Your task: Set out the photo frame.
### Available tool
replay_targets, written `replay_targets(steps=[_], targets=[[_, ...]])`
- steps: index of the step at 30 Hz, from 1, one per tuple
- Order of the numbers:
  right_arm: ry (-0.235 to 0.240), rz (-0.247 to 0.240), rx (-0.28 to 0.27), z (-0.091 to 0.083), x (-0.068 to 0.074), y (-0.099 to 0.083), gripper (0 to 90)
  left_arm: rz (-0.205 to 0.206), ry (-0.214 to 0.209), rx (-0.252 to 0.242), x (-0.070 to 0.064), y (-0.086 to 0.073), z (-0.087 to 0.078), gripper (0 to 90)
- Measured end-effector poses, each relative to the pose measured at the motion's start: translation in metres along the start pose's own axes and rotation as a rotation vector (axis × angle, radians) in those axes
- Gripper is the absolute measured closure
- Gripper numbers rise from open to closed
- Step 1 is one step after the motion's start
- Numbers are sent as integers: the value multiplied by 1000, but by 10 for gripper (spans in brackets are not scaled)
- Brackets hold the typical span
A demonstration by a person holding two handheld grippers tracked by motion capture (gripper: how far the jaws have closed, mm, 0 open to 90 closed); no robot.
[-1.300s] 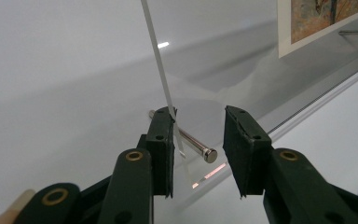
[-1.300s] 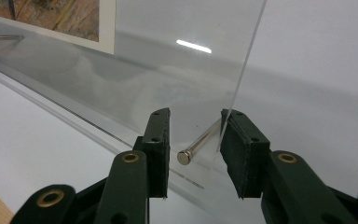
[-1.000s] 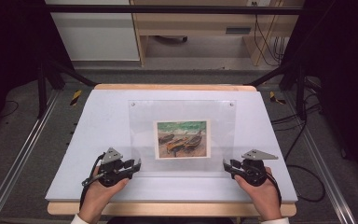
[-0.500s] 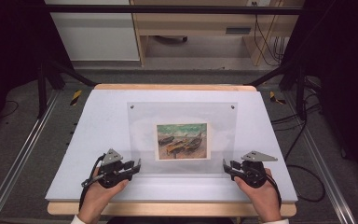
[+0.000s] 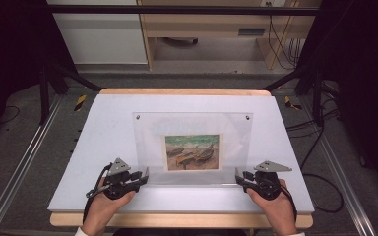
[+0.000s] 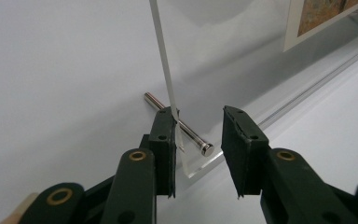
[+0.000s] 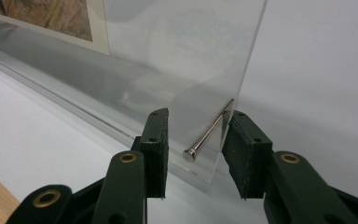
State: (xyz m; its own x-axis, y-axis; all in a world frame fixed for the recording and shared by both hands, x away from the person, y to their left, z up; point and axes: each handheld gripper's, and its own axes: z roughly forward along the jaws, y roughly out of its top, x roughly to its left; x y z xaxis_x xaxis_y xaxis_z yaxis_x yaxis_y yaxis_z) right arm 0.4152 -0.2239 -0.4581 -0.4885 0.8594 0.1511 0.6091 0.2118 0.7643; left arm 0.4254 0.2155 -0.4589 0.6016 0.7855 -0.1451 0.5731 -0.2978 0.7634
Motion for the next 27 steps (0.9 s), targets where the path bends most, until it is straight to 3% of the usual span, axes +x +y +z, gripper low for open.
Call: replay_targets(steps=[19,27], targets=[[6,-7,47,1,2,-5,604,23,-15,59,-1,-2,2,649],[4,-14,51,1,2,-6,600,25,-12,58,-2,-2,2,649]])
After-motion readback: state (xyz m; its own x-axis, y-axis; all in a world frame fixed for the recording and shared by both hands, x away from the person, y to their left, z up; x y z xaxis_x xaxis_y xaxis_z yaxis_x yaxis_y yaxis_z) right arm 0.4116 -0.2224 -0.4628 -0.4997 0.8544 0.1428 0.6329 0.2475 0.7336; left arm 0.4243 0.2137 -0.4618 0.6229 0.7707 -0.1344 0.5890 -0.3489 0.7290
